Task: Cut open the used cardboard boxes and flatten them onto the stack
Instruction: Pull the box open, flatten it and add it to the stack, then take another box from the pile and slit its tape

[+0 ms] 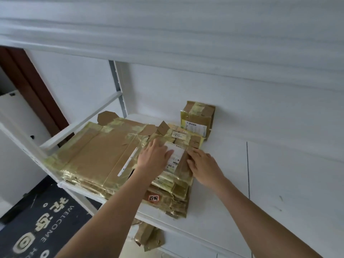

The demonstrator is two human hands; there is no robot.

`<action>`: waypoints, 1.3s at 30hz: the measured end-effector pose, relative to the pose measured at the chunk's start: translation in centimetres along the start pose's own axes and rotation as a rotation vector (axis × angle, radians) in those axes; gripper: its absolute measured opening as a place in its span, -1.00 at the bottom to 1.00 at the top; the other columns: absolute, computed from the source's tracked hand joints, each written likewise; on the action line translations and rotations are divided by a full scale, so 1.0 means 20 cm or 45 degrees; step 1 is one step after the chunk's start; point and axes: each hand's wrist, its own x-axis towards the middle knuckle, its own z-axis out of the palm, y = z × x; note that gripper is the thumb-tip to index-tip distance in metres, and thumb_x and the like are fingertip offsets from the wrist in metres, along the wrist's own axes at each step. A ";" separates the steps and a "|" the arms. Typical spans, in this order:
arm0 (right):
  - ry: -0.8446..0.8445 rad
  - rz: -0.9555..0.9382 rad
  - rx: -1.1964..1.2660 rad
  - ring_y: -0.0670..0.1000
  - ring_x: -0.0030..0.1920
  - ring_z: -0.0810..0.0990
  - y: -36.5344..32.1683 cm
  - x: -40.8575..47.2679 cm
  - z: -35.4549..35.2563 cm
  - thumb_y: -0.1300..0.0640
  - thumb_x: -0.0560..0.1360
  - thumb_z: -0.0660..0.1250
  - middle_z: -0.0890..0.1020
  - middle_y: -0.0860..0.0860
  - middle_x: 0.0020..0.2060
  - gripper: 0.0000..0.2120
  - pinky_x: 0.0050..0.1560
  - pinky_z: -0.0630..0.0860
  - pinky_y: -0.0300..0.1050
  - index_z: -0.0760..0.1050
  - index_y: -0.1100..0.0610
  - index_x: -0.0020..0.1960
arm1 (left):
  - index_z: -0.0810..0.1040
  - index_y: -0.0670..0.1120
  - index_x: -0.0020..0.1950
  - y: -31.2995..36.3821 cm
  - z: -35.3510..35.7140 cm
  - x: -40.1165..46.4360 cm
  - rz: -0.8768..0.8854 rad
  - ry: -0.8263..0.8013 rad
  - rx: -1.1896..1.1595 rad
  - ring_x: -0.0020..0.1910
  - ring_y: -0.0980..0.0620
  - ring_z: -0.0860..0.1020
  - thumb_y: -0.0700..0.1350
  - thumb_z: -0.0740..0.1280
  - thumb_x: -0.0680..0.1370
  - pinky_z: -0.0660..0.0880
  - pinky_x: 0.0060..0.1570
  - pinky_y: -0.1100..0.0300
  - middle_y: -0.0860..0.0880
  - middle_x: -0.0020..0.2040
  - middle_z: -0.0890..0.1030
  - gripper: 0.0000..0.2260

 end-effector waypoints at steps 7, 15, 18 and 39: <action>0.427 -0.022 -0.083 0.12 0.08 0.52 0.00 -0.04 -0.17 -0.02 0.62 0.17 0.53 0.09 0.07 -0.70 0.07 0.49 -0.03 0.54 0.13 0.19 | 0.50 -0.02 0.26 0.07 -0.12 0.01 0.164 0.294 0.244 0.23 -0.09 0.44 0.19 -0.01 0.64 0.41 0.21 0.03 -0.08 0.25 0.46 -0.56; 0.591 0.098 -0.178 0.11 -0.01 0.53 0.21 -0.32 -0.36 0.05 0.58 0.26 0.54 0.09 -0.05 -0.80 0.00 0.51 -0.04 0.56 0.16 0.05 | 0.42 0.03 0.39 0.49 -0.18 -0.06 0.423 0.231 0.231 0.27 -0.09 0.44 0.27 -0.09 0.59 0.46 0.16 -0.01 -0.05 0.34 0.44 -0.45; 0.604 0.171 -0.164 0.12 0.00 0.54 0.41 -0.49 -0.42 0.05 0.59 0.26 0.55 0.09 -0.04 -0.79 0.00 0.52 -0.03 0.57 0.16 0.08 | 0.35 0.05 0.44 0.74 -0.14 -0.09 0.474 0.198 0.256 0.28 -0.09 0.47 0.28 -0.05 0.61 0.48 0.15 -0.01 -0.05 0.34 0.45 -0.48; 0.296 0.614 -0.407 0.19 0.52 0.14 2.60 -1.45 -0.68 0.06 0.62 0.18 0.13 0.09 0.57 -0.40 0.49 0.20 0.03 0.05 0.17 0.58 | 0.43 -0.04 0.28 2.79 0.54 -0.28 0.493 0.109 0.205 0.09 -0.06 0.50 0.18 0.03 0.65 0.30 -0.18 0.11 -0.05 0.18 0.47 -0.61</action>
